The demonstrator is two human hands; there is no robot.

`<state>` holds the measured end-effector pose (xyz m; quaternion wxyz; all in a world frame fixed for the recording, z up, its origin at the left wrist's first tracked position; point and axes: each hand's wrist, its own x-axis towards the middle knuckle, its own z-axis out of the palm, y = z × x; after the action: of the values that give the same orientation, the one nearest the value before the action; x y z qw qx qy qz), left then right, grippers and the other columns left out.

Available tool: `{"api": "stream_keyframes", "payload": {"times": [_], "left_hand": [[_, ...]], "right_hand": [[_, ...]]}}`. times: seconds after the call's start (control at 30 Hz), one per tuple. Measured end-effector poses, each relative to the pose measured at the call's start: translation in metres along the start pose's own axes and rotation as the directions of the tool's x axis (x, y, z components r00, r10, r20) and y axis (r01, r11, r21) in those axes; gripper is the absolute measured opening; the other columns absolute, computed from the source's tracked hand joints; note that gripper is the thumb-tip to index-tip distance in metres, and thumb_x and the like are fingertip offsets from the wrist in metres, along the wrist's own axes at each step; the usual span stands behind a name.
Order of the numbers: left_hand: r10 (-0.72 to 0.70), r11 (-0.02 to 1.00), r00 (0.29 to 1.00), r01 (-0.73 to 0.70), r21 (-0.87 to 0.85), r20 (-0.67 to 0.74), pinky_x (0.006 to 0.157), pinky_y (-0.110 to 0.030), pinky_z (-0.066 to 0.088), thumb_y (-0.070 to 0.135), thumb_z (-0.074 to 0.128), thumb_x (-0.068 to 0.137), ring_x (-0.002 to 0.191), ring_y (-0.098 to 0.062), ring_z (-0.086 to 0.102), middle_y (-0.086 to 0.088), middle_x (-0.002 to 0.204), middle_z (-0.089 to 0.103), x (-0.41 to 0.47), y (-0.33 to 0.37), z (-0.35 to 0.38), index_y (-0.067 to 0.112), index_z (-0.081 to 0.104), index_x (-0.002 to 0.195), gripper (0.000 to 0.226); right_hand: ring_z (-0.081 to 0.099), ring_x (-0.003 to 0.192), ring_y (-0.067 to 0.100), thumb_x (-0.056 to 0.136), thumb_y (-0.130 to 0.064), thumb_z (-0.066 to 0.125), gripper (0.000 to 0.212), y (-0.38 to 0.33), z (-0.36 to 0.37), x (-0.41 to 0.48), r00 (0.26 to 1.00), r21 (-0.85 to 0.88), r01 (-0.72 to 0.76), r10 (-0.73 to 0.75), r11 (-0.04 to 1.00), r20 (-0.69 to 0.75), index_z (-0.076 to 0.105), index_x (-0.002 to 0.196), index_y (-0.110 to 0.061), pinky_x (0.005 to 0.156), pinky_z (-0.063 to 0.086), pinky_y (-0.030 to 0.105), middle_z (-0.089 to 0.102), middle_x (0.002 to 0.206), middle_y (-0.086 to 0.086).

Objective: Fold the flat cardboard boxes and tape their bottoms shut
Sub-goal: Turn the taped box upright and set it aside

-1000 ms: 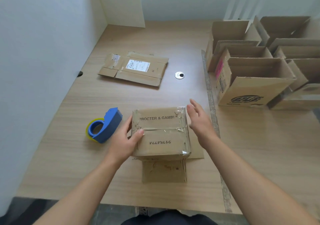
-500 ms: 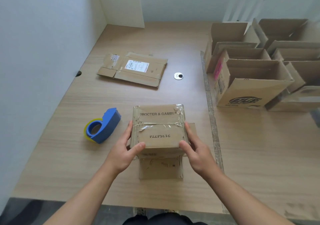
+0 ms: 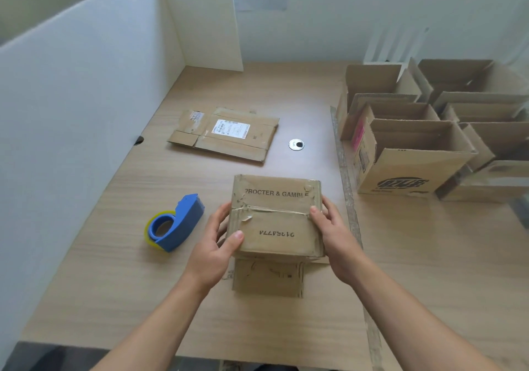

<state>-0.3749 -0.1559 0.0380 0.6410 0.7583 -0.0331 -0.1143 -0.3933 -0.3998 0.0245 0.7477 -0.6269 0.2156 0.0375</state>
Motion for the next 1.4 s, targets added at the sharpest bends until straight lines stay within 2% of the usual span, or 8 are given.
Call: {"api": "stream_keyframes", "payload": {"times": [0.2, 0.43, 0.6, 0.7, 0.83, 0.97, 1.2, 1.4], "left_hand": [[-0.005, 0.989, 0.995, 0.02, 0.144, -0.103, 0.096, -0.037, 0.053, 0.046, 0.065, 0.087, 0.105, -0.012, 0.063, 0.001, 0.121, 0.045, 0.019, 0.023, -0.001, 0.047, 0.048, 0.137, 0.053], [0.132, 0.976, 0.983, -0.107, 0.189, -0.124, 0.094, -0.046, 0.053, 0.058, 0.075, 0.065, 0.11, -0.014, 0.062, 0.007, 0.118, 0.063, 0.03, 0.031, -0.003, 0.045, 0.053, 0.127, 0.067], [0.206, 0.949, 0.976, -0.183, 0.258, -0.067, 0.091, -0.022, 0.048, 0.043, 0.067, 0.077, 0.112, 0.0, 0.055, 0.011, 0.117, 0.058, 0.038, 0.036, -0.001, 0.043, 0.05, 0.139, 0.064], [0.212, 0.975, 0.977, -0.214, 0.056, 0.034, 0.084, -0.016, 0.053, 0.031, 0.069, 0.08, 0.114, -0.003, 0.061, 0.004, 0.127, 0.061, 0.039, 0.039, -0.005, 0.033, 0.049, 0.142, 0.065], [0.155, 0.987, 0.97, -0.142, -0.082, 0.189, 0.08, -0.019, 0.054, 0.047, 0.071, 0.077, 0.113, -0.003, 0.063, 0.012, 0.126, 0.065, 0.039, 0.045, -0.001, 0.036, 0.053, 0.133, 0.06], [0.034, 0.999, 0.996, -0.033, -0.015, 0.087, 0.079, -0.018, 0.05, 0.068, 0.062, 0.073, 0.1, 0.006, 0.063, 0.024, 0.111, 0.063, 0.047, 0.044, 0.004, 0.042, 0.052, 0.125, 0.059], [-0.009, 1.0, 0.992, 0.007, 0.017, 0.128, 0.097, -0.03, 0.049, 0.022, 0.069, 0.085, 0.121, 0.003, 0.053, 0.024, 0.124, 0.06, 0.049, 0.011, -0.011, 0.048, 0.049, 0.132, 0.057], [-0.075, 0.997, 0.993, 0.074, 0.014, 0.089, 0.096, -0.035, 0.05, 0.049, 0.084, 0.061, 0.121, -0.009, 0.057, 0.012, 0.127, 0.057, 0.049, 0.0, -0.023, 0.043, 0.045, 0.127, 0.076]], "right_hand": [[0.064, 0.108, 0.005, 0.094, -0.04, 0.061, 0.031, -0.027, 0.002, -0.009, 0.991, 0.044, 0.103, -0.106, 0.994, 0.082, 0.057, 0.124, -0.041, 0.074, 0.056, 0.035, 0.061, 0.129, -0.005], [0.054, 0.121, 0.003, 0.082, -0.067, 0.058, 0.056, -0.051, 0.006, -0.012, 0.99, -0.013, 0.102, -0.1, 0.995, 0.098, 0.048, 0.134, -0.052, 0.096, 0.051, 0.051, 0.055, 0.134, -0.011], [0.058, 0.117, 0.013, 0.078, -0.069, 0.056, 0.049, -0.053, 0.003, -0.01, 0.999, 0.233, 0.032, -0.04, 0.972, 0.03, 0.061, 0.118, -0.041, 0.086, 0.055, 0.053, 0.067, 0.117, -0.01], [0.062, 0.114, 0.015, 0.073, -0.073, 0.061, 0.053, -0.053, -0.009, -0.002, 0.999, 0.393, -0.045, 0.049, 0.918, 0.0, 0.065, 0.115, -0.04, 0.083, 0.057, 0.055, 0.069, 0.118, -0.003], [0.066, 0.114, 0.016, 0.096, -0.038, 0.06, 0.025, -0.052, -0.016, 0.01, 0.994, 0.231, -0.098, 0.085, 0.968, 0.064, 0.065, 0.12, -0.04, 0.081, 0.054, 0.04, 0.07, 0.122, -0.008], [0.065, 0.115, 0.016, 0.086, -0.012, 0.071, 0.056, -0.044, -0.019, 0.011, 0.996, 0.219, 0.056, -0.069, 0.974, 0.055, 0.051, 0.133, -0.036, 0.092, 0.052, 0.039, 0.067, 0.127, -0.007], [0.061, 0.116, 0.016, 0.067, -0.058, 0.075, 0.075, -0.038, -0.021, 0.007, 0.992, -0.064, 0.112, -0.107, 0.992, 0.072, 0.037, 0.131, -0.066, 0.099, 0.049, 0.048, 0.056, 0.123, 0.003], [0.043, 0.135, 0.003, 0.067, -0.063, 0.077, 0.081, -0.013, -0.011, -0.004, 0.963, -0.306, 0.256, -0.212, 0.917, 0.168, 0.036, 0.136, -0.061, 0.106, 0.044, 0.041, 0.039, 0.146, -0.017]]}}
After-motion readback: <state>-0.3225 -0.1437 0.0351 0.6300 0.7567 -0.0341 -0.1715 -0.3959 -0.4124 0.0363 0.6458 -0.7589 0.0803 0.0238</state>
